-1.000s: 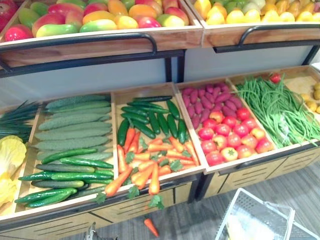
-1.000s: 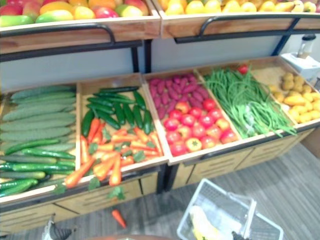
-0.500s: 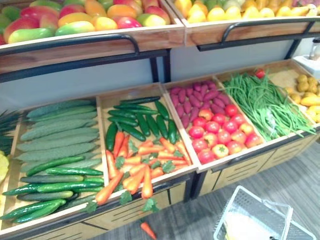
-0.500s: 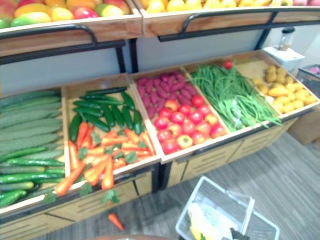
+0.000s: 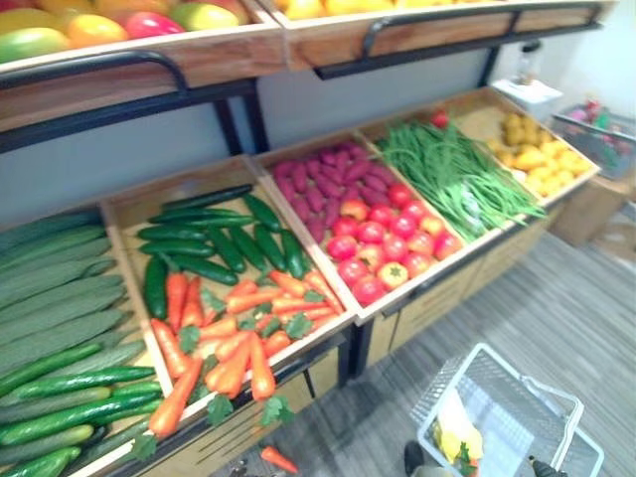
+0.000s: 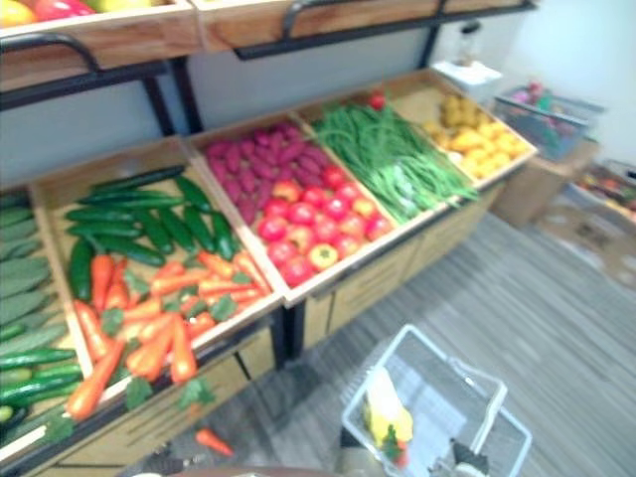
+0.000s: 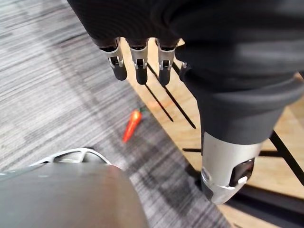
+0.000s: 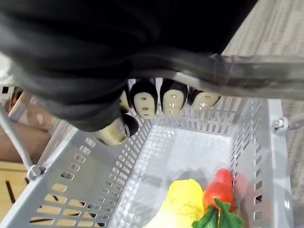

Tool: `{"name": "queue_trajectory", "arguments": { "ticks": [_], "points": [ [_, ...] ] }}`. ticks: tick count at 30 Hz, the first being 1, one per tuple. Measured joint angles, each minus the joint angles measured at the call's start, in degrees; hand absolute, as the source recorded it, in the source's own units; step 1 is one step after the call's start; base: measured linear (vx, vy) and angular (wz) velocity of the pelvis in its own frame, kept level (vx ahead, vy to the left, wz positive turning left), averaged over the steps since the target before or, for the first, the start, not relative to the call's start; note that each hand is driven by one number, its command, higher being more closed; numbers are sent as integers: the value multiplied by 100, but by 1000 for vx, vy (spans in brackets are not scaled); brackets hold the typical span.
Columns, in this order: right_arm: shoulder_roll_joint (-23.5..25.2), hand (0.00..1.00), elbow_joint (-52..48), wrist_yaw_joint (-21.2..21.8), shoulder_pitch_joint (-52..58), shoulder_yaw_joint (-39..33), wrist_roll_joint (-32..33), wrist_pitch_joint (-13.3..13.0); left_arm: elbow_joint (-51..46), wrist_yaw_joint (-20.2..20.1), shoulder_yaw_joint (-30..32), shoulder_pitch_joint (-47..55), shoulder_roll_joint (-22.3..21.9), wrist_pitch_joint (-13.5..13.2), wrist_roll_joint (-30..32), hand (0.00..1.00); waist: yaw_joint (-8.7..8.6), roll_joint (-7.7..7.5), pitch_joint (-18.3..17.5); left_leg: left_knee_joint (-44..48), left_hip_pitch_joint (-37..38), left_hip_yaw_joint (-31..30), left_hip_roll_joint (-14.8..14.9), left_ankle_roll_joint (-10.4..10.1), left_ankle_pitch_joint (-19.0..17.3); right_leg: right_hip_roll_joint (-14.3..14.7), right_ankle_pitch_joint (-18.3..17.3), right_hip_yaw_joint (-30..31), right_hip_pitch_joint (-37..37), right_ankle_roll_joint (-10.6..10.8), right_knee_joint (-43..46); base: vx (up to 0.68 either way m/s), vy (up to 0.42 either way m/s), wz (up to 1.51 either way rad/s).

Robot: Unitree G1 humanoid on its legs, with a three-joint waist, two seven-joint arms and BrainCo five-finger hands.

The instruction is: Pick vegetable in the basket

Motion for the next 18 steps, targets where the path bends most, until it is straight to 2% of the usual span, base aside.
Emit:
{"name": "queue_trajectory", "arguments": {
  "ticks": [1,2,3,4,5,6,7,8,9,10,11,12,14,16,17,18],
  "points": [
    [32,100,-99,-4,8,-20,72,30,-96,-2,-13,-34,-35,-3,2,0,5,49,84,-14,14,88,46,-7,37,-55,-487,-366,-136,-324,665,-159,44,-68],
    [39,100,-124,-50,15,-76,165,69,-201,-9,-35,-25,-66,-6,1,0,7,45,120,-59,63,177,70,-3,87,-145,-875,-717,-232,-442,1333,-54,44,-66],
    [38,100,-111,-97,103,-63,202,62,-330,-41,-67,41,-29,-4,-4,0,17,-47,122,-47,200,513,139,5,140,-403,-1435,-1313,-196,-564,2465,-40,33,-78],
    [40,100,-111,-98,128,-44,201,43,-338,-44,-67,102,0,-4,-5,0,33,-78,107,-44,259,630,140,0,146,-507,-1534,-1475,-133,-567,2741,-36,2,-113],
    [2,100,-96,-113,124,32,178,2,-327,-47,-91,178,66,7,-3,0,30,-173,111,-19,415,935,104,-3,148,-691,-1674,-1702,-65,-565,2931,-55,-39,-133],
    [-51,100,-49,-104,111,167,132,-37,-262,-51,-99,150,160,19,5,0,27,-281,129,26,511,1150,-10,21,158,-645,-1683,-1931,-41,-593,2777,-63,-51,-143],
    [-98,100,-2,-100,105,198,122,-48,-185,-51,-100,150,159,23,8,0,34,-283,135,-3,501,1213,-10,94,197,-534,-1644,-1924,6,-647,2514,-110,-74,-154],
    [-186,100,54,-97,58,206,103,-43,-127,-66,-125,142,104,29,20,0,38,-151,104,-272,482,1192,-56,319,316,-190,-1413,-1774,180,-738,1627,-145,-118,-155],
    [-330,100,98,-99,-115,139,89,-6,-57,-74,-128,181,-45,8,32,0,74,171,-20,-717,426,1362,32,231,481,-44,-1489,-1742,154,-753,1305,-101,-127,-141],
    [-361,100,133,-91,-197,143,90,30,-40,-71,-139,93,-54,4,50,0,3,113,39,-740,415,1523,-43,39,529,-296,-1948,-1890,6,-779,2047,-28,-112,-101],
    [-365,100,241,-104,-233,124,107,90,-22,-73,-210,-28,42,19,64,0,-8,-37,122,-679,431,1697,-199,-9,564,-720,-2243,-2025,-9,-656,2552,-9,-144,-111],
    [-276,100,453,-120,-335,79,122,174,67,-46,-268,-80,217,24,73,0,61,-232,158,-479,421,2076,-257,-16,556,-774,-2361,-2085,170,-290,1997,-51,-192,-128],
    [-237,100,432,-114,-340,190,89,138,277,-21,-265,-50,183,33,74,0,46,-109,119,-387,439,2379,-130,-41,577,-429,-2267,-2006,447,-178,1070,-72,-265,-131],
    [-255,100,449,-140,-227,213,84,149,348,3,-258,-110,125,62,105,0,-19,41,144,9,472,2532,168,-68,634,-89,-1891,-1850,761,-302,323,-37,-219,-84],
    [-253,100,453,-145,-154,209,90,151,346,11,-256,-119,122,60,106,0,-24,13,154,115,481,2560,223,-81,664,-39,-1849,-1828,838,-327,203,-61,-144,-40],
    [-250,100,451,-151,-47,209,99,145,342,25,-232,-131,112,59,104,0,-99,-2,133,364,473,2593,377,-95,701,38,-1785,-1787,965,-351,1,-62,-100,-18]
  ]
}}
